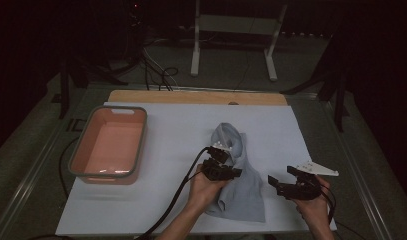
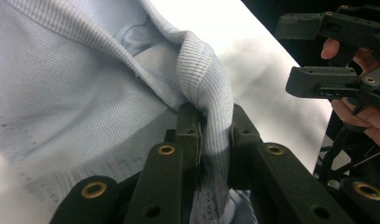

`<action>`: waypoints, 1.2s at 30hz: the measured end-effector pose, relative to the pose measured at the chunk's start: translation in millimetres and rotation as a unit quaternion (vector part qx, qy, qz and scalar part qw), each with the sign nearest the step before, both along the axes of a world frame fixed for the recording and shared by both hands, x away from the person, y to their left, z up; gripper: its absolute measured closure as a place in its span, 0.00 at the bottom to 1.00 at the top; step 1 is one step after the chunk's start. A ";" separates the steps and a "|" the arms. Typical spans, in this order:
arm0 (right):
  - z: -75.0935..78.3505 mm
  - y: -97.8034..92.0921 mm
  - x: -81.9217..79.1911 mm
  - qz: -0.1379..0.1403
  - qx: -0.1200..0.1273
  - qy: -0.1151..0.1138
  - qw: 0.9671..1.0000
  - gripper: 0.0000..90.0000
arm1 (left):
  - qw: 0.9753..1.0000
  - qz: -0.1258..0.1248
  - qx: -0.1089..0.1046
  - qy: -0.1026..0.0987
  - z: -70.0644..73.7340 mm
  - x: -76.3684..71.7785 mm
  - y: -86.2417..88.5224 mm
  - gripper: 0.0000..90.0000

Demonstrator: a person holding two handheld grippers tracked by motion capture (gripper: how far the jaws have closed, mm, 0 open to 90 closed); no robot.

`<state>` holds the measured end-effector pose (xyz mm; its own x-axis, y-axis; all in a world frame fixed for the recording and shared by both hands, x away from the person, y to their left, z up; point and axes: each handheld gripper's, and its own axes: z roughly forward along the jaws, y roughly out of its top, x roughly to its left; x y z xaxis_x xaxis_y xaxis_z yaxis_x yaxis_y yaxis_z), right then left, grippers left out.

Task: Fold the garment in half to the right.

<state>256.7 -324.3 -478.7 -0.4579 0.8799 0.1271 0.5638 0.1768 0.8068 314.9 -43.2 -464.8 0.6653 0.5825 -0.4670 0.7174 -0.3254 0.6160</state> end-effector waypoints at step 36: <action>6.6 31.3 7.5 0.050 -0.006 0.002 0.999 0.29 | 0.995 0.045 0.033 -0.088 13.7 2.9 25.8 0.13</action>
<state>264.2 -293.0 -472.1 -0.5433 0.8311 0.1185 0.5460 0.2426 0.8019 317.7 -17.4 -451.1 0.6765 0.6693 -0.3072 0.6289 -0.3079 0.7139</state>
